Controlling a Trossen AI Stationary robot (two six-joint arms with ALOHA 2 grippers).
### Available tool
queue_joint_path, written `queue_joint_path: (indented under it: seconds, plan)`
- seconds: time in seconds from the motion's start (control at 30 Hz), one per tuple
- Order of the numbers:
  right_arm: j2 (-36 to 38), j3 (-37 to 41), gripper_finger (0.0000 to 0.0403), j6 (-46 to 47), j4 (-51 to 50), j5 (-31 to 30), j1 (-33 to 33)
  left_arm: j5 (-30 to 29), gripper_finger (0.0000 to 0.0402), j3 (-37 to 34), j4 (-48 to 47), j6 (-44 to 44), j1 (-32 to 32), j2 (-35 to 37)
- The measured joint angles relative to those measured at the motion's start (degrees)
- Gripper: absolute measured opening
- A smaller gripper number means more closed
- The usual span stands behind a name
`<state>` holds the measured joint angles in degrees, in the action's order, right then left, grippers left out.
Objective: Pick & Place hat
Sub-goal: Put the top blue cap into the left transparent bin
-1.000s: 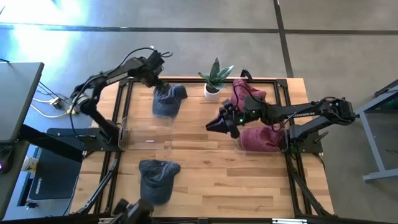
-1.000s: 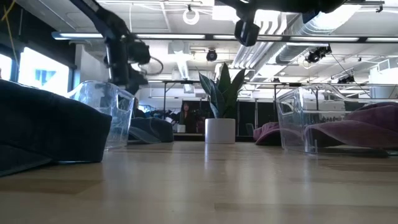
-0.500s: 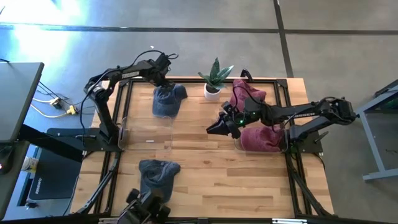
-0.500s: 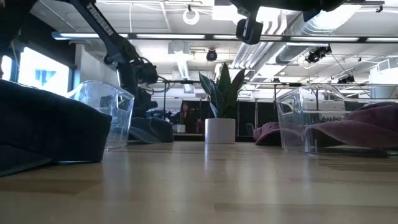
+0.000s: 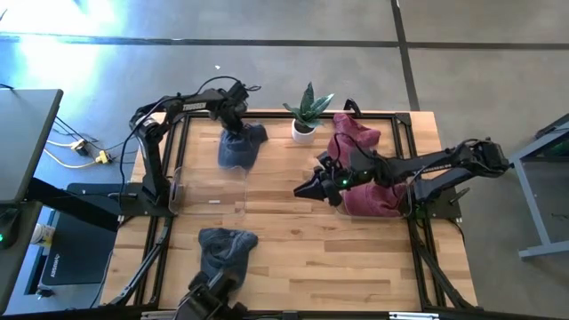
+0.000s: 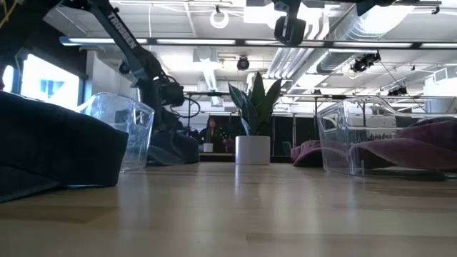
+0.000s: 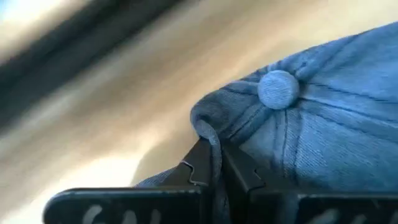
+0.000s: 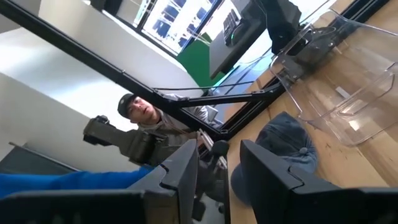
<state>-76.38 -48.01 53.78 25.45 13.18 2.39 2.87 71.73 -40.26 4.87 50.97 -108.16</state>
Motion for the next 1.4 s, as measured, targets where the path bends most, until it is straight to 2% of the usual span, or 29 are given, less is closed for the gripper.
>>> queue_joint_path:
  seconds: [0.27,0.53,0.67,0.73,0.83,0.93,1.13,1.23,1.3,1.4]
  plan:
    - [4.13,0.00,0.0101,-3.91,0.07,-4.57,-0.47,7.68,0.0004,4.80,-12.40,-6.20,-0.84,10.72]
    - [9.68,0.00,0.0067,-15.38,3.00,-6.57,-2.21,20.90,0.0002,5.17,-12.71,-5.58,-1.34,27.18]
    - [10.49,-0.04,0.0061,-18.39,8.34,-8.39,-4.07,23.96,0.0001,5.13,-10.56,-4.12,-3.43,34.04]
    - [10.56,-0.24,0.0066,-18.32,7.96,-9.19,-5.83,25.33,0.0001,5.14,-7.74,-2.81,-5.42,37.28]
    - [10.51,-2.82,0.0091,-18.41,2.12,-9.01,-8.68,24.92,0.0001,5.17,-2.96,0.22,-9.25,40.55]
    - [10.39,-7.72,0.0133,-20.98,-7.90,-7.60,-11.40,23.12,0.0000,5.15,3.06,3.37,-13.88,42.39]
    - [8.02,-20.44,0.0236,-27.52,-30.30,-7.07,-16.04,14.27,0.0000,5.08,10.18,5.91,-23.14,42.45]
    - [4.99,-25.43,0.0269,-31.02,-37.22,-6.41,-17.91,11.43,0.0000,5.12,13.00,5.94,-26.69,42.34]
    - [2.81,-27.80,0.0278,-32.12,-40.58,-3.76,-19.07,9.68,0.0000,5.13,14.75,5.92,-28.89,41.80]
    - [-0.50,-29.49,0.0280,-32.28,-41.03,4.54,-20.31,7.03,0.0000,5.10,16.79,5.84,-31.21,41.29]
